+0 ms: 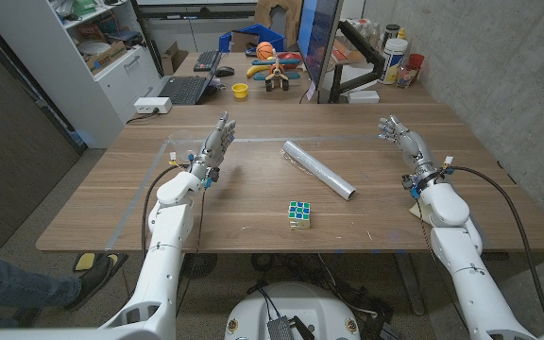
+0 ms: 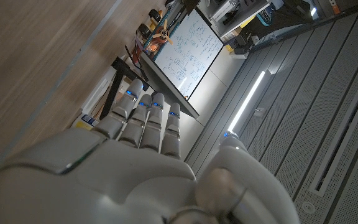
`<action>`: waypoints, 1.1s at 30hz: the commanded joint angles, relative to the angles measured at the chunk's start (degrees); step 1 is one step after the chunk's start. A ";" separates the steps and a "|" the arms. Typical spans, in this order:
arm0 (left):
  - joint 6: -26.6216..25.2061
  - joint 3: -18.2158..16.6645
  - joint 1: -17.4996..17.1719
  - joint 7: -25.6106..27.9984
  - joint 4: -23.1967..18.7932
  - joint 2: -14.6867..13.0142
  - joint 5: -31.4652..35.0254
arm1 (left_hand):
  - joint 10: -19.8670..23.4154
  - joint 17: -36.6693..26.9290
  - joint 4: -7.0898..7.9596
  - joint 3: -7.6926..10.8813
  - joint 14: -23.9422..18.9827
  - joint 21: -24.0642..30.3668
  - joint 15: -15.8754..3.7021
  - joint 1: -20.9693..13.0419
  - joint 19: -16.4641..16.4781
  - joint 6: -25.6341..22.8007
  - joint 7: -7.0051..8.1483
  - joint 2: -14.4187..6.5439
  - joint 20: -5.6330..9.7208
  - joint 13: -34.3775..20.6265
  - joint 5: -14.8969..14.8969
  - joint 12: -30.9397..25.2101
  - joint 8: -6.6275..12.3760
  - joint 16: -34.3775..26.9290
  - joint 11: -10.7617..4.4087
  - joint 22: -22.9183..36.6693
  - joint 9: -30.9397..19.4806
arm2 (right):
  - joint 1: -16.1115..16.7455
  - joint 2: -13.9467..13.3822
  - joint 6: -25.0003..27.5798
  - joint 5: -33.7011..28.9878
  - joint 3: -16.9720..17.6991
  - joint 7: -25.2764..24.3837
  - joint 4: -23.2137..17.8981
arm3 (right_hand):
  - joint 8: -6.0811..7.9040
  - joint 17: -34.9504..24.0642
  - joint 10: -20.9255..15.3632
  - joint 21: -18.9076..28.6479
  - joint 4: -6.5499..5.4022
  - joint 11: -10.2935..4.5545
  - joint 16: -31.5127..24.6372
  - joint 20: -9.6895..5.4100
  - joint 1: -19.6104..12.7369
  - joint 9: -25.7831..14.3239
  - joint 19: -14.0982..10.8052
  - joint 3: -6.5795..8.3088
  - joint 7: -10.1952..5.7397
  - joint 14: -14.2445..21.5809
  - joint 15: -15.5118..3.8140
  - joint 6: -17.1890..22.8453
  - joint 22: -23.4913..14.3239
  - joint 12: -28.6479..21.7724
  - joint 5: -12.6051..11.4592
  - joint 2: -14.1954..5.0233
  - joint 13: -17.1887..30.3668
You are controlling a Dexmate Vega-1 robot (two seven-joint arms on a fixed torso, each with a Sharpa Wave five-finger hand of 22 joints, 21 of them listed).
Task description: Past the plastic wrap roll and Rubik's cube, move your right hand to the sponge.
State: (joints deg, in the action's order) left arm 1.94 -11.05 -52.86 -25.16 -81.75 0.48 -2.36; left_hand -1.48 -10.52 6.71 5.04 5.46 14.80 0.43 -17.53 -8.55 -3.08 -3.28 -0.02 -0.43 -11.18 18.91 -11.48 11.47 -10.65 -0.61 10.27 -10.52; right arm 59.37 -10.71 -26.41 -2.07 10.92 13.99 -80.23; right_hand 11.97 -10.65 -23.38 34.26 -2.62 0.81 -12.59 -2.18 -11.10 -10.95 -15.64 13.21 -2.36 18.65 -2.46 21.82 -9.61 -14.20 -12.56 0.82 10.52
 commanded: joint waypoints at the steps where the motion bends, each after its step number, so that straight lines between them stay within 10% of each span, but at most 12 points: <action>1: -1.13 0.12 -0.11 0.17 -0.96 -0.34 0.65 | -0.18 -0.17 0.17 -0.21 0.50 -0.26 0.22 0.05 -0.23 -0.40 -0.16 -0.59 -0.32 -0.14 0.33 -0.39 0.18 -0.22 -0.22 0.13 -0.27 | 0.03 -0.62 -2.85 -0.77 0.45 -0.42 1.19 | 0.43 -0.16 -0.76 -0.23 0.31 -0.14 -0.26 -1.37 0.34 -0.11 -0.45 -0.16 -0.41 0.76 -0.89 0.72 -0.05 -0.37 -0.46 -0.03 0.25; 33: -0.92 0.32 -0.57 0.75 -1.32 0.32 0.74 | 0.00 -0.17 0.16 -0.62 0.54 -0.81 0.19 0.03 -0.32 -0.60 -0.20 -0.85 -0.62 -0.10 0.30 -0.47 0.17 -0.25 -0.41 0.20 -0.27 | 2.73 -3.20 -7.45 -11.76 1.16 -6.60 -1.22 | 0.39 0.02 -2.46 -1.77 1.28 -1.66 -0.05 -1.84 -0.41 -0.15 -1.92 -0.22 -1.60 2.56 -2.37 1.86 -0.04 -0.53 -1.63 0.47 0.29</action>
State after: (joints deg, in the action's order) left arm 0.57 -11.00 -53.57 -24.56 -83.72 0.54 -1.67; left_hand -1.48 -10.52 6.71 4.71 5.46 14.17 0.43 -17.29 -8.94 -3.28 -3.48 -0.25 -0.82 -11.20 18.91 -11.48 11.47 -10.65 -0.61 10.26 -10.52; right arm 60.89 -12.90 -32.53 -9.31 11.93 9.94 -80.38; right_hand 11.97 -10.67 -25.51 32.82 -1.50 -0.30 -12.58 -2.46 -11.42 -10.95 -16.95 12.90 -3.61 20.50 -2.46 23.07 -9.61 -14.41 -13.79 1.12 10.53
